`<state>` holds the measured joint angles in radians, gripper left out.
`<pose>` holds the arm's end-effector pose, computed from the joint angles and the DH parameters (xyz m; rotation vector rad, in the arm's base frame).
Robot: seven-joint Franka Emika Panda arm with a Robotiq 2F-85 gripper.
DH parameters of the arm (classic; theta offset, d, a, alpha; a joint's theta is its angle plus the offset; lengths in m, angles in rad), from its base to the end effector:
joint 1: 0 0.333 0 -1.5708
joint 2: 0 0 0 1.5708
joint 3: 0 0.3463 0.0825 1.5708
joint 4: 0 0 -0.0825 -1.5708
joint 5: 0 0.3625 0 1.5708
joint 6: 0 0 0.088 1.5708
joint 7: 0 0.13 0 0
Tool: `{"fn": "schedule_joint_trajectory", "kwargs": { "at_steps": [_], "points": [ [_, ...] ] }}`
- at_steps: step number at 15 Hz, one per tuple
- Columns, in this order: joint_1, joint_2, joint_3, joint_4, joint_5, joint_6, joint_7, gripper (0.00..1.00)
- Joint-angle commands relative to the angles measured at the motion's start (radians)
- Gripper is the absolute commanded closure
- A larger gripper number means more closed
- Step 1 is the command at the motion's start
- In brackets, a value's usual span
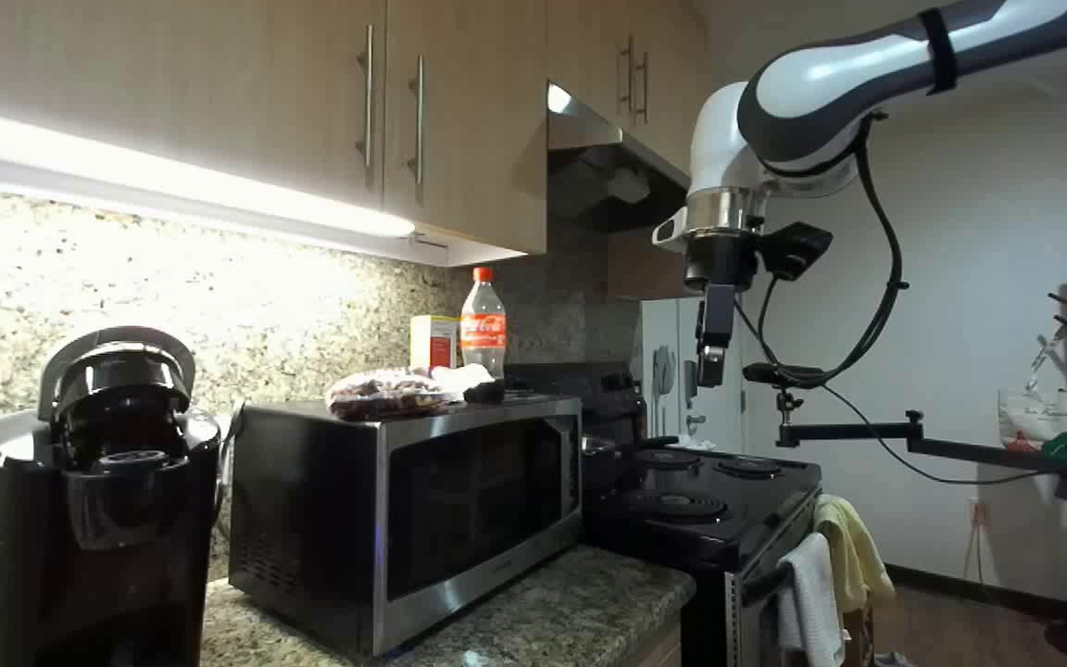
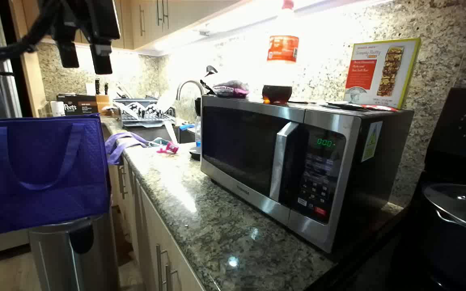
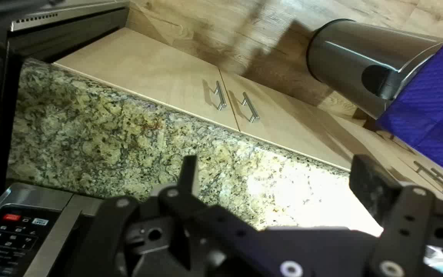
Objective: Place the coca-cola bottle in the blue bag
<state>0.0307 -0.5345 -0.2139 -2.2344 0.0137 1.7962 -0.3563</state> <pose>0.3590 -0.0817 0.5823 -3.0261 -0.2961 -0.1736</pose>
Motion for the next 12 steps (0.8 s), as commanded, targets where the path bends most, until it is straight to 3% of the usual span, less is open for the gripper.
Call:
{"fn": "schedule_joint_trajectory", "kwargs": {
  "at_steps": [1,7,12],
  "points": [
    [-0.021,0.003,0.016,0.002,0.009,-0.002,-0.008,0.0],
    [-0.07,0.029,-0.012,0.104,-0.047,-0.041,-0.016,0.0],
    [-0.081,0.173,-0.122,0.428,-0.109,-0.149,-0.243,0.0]
  ]
}}
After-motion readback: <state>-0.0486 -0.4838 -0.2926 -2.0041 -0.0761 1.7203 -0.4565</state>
